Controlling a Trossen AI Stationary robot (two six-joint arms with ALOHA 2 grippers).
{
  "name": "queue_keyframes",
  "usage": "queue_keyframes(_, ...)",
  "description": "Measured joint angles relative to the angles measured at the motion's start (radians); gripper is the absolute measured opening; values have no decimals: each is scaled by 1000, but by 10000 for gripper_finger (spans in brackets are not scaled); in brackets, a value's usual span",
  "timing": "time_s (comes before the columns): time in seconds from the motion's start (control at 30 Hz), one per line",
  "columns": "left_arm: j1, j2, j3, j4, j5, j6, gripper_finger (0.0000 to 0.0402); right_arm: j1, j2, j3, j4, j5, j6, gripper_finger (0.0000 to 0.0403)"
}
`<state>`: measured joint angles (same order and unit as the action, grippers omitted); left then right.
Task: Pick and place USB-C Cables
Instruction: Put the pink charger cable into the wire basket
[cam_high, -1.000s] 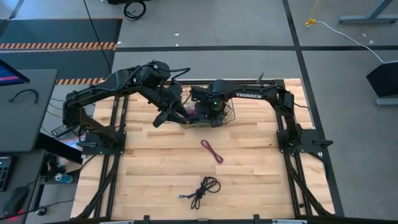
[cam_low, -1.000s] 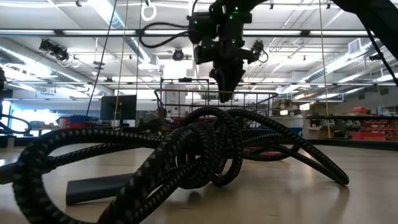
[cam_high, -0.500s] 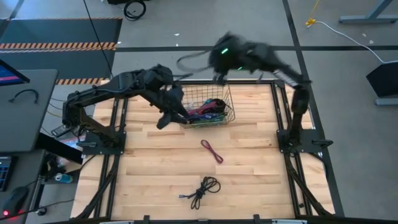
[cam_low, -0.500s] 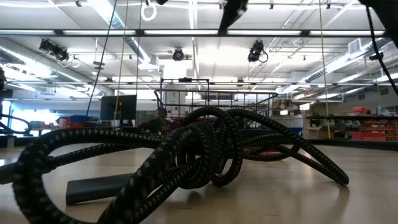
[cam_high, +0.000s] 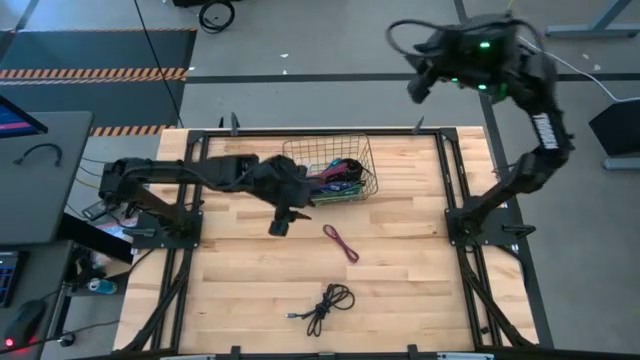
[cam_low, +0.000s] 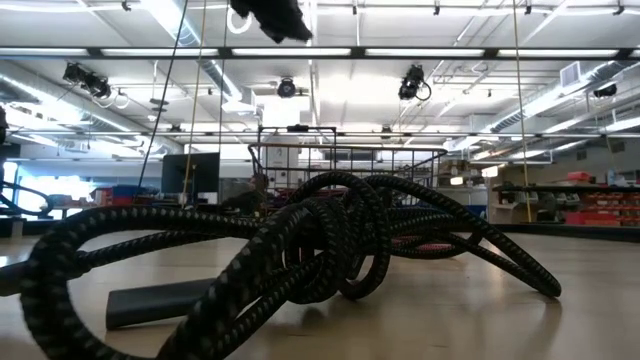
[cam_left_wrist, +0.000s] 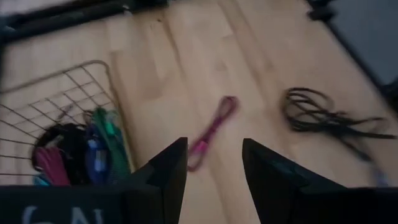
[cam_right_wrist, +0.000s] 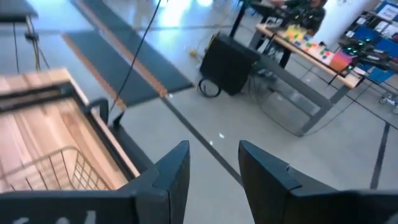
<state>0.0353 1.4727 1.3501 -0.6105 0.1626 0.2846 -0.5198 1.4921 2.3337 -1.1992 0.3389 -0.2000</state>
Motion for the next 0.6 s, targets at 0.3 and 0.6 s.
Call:
queue_keyframes(0.3, -71, 0, -229, 353, -211, 220, 160, 0, -102, -1, 0, -107, 76, 143)
queue_keyframes(0.6, -131, 49, -256, 387, -226, 307, 172, 0, -106, -2, -2, -137, 96, 143)
